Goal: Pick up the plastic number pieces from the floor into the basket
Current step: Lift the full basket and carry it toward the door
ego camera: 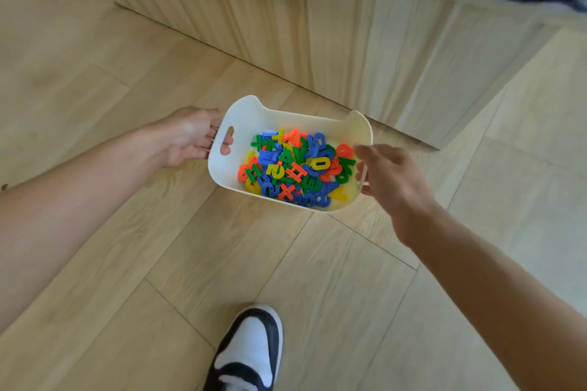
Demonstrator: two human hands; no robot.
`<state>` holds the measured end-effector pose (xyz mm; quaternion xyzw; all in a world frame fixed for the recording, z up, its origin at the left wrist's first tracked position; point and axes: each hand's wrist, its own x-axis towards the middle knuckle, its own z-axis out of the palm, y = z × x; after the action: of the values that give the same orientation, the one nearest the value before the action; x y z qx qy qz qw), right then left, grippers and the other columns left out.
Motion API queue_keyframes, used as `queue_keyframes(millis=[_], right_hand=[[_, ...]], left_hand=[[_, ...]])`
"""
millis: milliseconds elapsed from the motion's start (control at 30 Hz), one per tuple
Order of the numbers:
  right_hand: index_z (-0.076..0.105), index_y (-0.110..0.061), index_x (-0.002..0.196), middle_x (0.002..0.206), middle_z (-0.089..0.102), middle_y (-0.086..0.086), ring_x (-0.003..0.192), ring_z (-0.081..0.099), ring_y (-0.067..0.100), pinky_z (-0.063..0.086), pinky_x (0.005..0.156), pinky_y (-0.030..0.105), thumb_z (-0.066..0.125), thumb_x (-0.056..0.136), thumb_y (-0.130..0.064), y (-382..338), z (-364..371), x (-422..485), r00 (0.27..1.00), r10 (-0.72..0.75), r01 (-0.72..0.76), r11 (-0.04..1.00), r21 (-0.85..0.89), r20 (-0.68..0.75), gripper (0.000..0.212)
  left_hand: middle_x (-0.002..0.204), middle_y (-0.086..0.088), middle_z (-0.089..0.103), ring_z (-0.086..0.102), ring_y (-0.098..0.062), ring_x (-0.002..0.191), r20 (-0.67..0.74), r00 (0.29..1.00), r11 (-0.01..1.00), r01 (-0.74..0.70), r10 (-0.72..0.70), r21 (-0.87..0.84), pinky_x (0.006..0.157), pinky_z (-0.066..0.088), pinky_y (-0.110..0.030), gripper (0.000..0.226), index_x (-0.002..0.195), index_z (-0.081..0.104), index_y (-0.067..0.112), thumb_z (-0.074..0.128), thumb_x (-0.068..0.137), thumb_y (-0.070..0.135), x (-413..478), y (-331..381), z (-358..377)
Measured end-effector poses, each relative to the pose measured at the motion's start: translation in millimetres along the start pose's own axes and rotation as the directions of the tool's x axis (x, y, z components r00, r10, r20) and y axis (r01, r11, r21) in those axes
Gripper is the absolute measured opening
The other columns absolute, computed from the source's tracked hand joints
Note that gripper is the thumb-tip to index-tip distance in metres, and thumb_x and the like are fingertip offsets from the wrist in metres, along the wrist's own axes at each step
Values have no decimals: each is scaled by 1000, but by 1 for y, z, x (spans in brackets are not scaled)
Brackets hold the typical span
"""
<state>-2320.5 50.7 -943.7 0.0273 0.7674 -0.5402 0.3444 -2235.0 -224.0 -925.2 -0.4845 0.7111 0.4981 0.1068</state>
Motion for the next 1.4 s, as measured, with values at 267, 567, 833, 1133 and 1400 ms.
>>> queue_keyframes(millis=[267,567,833,1133,1400], right_hand=[[60,-41,108,85,72,-5,77,67,17,46,65,30,48,89,-14,-125,-17,-113,979,-202,195,966,-169,-26,35],[62,-37,105,68,64,-16,61,57,1,44,60,32,54,82,-8,-365,-27,-298,973,-218,230,925,-303,72,38],[59,-28,119,96,59,-5,85,54,17,46,77,38,59,85,-9,-552,8,-418,959,-172,253,876,-410,224,40],[62,-29,113,80,63,2,70,57,19,46,63,36,60,86,-3,-698,117,-450,911,-255,388,797,-463,326,38],[61,-36,98,63,59,1,58,54,16,43,58,32,59,90,-3,-789,267,-423,799,-289,544,721,-429,528,34]], left_hand=[[109,-18,69,64,-27,80,-217,976,976,-23,-25,-215,64,48,-28,31,114,64,0,46,96,18,-150,66,-72],[95,-13,72,64,-29,81,-275,960,965,-18,-56,-262,79,52,-40,27,97,70,5,43,90,3,-384,173,-244],[95,-5,73,68,-25,84,-314,946,968,-3,-79,-253,81,53,-39,30,97,71,17,41,96,15,-532,253,-412],[77,-2,69,62,-17,69,-393,916,941,-60,-81,-334,64,46,-28,24,77,66,14,48,92,19,-561,269,-569],[84,-17,70,62,-24,69,-481,834,808,-76,-270,-584,70,49,-36,23,76,67,12,56,81,31,-531,237,-691]])
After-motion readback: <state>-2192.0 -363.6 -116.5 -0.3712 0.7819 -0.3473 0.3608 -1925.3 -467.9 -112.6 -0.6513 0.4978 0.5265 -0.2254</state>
